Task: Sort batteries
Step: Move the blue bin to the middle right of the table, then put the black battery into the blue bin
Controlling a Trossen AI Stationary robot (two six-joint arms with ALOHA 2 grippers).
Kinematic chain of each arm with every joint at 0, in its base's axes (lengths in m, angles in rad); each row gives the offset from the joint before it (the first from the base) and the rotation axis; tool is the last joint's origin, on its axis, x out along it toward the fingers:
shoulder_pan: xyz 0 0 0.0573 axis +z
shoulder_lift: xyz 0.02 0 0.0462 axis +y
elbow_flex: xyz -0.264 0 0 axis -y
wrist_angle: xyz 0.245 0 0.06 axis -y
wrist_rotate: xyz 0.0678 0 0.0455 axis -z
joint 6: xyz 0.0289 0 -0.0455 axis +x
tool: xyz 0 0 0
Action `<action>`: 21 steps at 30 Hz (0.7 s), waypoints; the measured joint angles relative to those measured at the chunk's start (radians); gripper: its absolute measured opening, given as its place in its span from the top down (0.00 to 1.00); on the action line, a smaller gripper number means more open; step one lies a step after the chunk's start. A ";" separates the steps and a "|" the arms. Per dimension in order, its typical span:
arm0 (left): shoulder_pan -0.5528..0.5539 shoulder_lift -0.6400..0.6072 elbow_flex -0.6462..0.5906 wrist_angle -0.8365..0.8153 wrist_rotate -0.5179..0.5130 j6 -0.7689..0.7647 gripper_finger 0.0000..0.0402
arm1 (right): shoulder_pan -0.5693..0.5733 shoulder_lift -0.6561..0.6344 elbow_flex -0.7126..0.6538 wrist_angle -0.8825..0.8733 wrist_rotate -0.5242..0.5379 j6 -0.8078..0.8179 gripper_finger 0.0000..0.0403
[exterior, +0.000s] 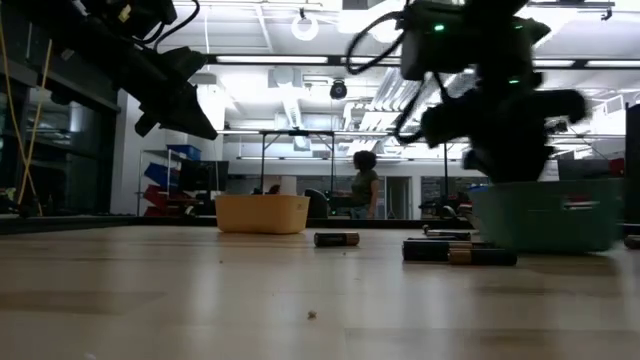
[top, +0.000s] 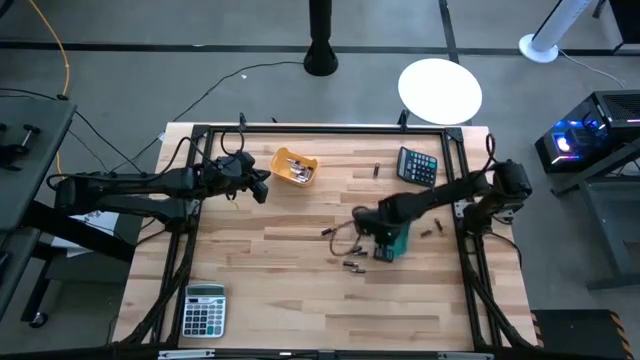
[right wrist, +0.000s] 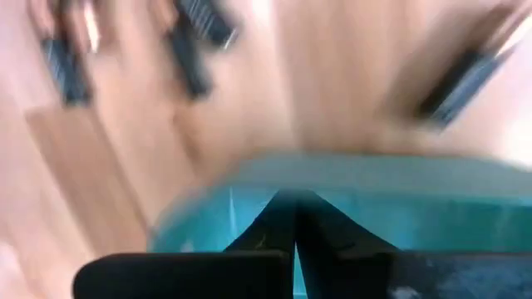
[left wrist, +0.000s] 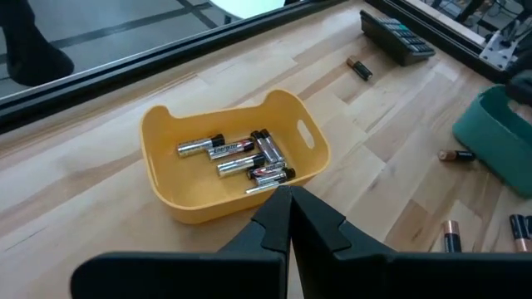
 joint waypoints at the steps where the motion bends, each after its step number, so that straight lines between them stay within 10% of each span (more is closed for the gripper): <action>1: 0.000 0.000 0.000 0.000 0.000 0.000 1.00 | -0.019 0.000 0.010 0.004 0.005 -0.027 1.00; 21: 0.000 0.000 0.000 0.000 -0.015 -0.004 1.00 | -0.056 -0.171 0.097 -0.360 0.048 -0.068 1.00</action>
